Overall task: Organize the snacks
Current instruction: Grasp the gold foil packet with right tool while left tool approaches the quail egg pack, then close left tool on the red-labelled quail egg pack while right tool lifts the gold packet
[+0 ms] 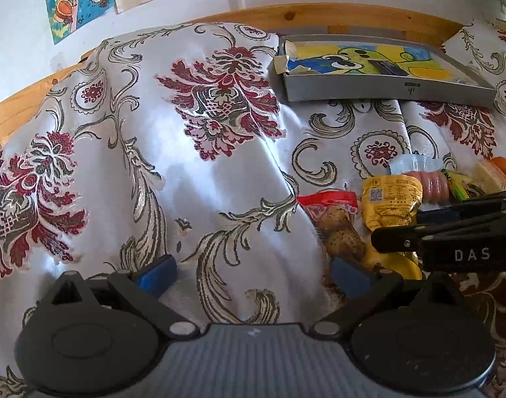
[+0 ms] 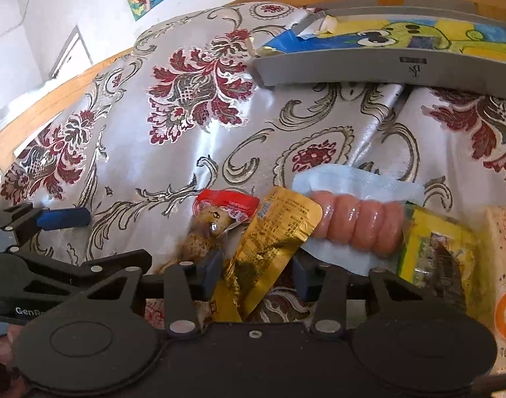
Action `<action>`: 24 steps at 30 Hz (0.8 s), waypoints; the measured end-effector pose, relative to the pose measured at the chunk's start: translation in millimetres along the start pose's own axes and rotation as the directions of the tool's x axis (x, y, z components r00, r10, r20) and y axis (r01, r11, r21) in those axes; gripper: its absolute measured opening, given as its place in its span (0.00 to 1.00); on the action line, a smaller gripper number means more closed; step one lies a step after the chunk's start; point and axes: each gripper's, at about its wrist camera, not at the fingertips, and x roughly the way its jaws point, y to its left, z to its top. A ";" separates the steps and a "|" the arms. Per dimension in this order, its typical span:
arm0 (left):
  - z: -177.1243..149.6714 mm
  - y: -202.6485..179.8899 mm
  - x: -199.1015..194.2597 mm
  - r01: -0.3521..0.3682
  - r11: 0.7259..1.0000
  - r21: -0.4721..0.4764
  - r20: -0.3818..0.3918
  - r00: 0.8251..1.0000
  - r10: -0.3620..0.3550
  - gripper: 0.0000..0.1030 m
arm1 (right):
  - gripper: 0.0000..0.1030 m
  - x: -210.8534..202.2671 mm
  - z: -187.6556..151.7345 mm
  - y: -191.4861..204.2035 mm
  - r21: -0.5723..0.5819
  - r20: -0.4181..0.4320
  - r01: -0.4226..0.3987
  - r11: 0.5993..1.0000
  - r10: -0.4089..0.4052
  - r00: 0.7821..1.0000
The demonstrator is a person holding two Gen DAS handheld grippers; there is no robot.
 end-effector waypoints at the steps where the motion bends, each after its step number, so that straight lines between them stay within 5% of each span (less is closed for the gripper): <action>1: -0.2 0.0 -0.1 0.001 1.000 0.000 0.000 1.000 -0.001 0.99 | 0.37 -0.8 0.5 1.4 -0.006 -0.002 -0.004 1.000 0.004 1.000; 9: -1.4 -2.4 -3.9 0.028 0.999 -0.016 0.009 1.000 -0.028 0.99 | 0.18 -19.5 0.9 13.4 -0.046 -0.012 0.004 0.999 -0.004 1.000; 24: -4.5 -35.3 -2.8 0.171 0.985 0.016 -0.001 0.985 -0.171 0.97 | 0.16 -57.4 14.3 -4.1 0.021 0.025 0.086 0.996 -0.086 0.996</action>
